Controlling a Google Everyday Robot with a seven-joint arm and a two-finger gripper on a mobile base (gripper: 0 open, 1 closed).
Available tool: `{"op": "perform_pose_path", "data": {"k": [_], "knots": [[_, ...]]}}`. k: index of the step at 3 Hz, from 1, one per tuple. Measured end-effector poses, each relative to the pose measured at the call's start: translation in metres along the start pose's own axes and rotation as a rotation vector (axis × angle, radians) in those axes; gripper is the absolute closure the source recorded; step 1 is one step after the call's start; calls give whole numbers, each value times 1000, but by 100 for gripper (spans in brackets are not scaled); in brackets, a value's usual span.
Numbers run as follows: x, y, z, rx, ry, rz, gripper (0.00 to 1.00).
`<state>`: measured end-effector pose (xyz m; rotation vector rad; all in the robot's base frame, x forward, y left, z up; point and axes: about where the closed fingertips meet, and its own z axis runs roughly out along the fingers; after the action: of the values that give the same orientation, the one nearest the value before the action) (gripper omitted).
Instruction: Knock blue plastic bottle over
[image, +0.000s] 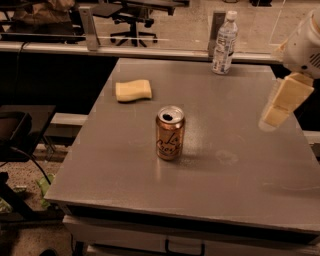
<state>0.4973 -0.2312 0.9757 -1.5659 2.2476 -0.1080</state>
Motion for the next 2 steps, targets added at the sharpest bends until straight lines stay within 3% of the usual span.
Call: {"op": "perform_pose_path", "data": {"k": [2], "knots": [[-19,-91,39,97,-104,131,0]]}}
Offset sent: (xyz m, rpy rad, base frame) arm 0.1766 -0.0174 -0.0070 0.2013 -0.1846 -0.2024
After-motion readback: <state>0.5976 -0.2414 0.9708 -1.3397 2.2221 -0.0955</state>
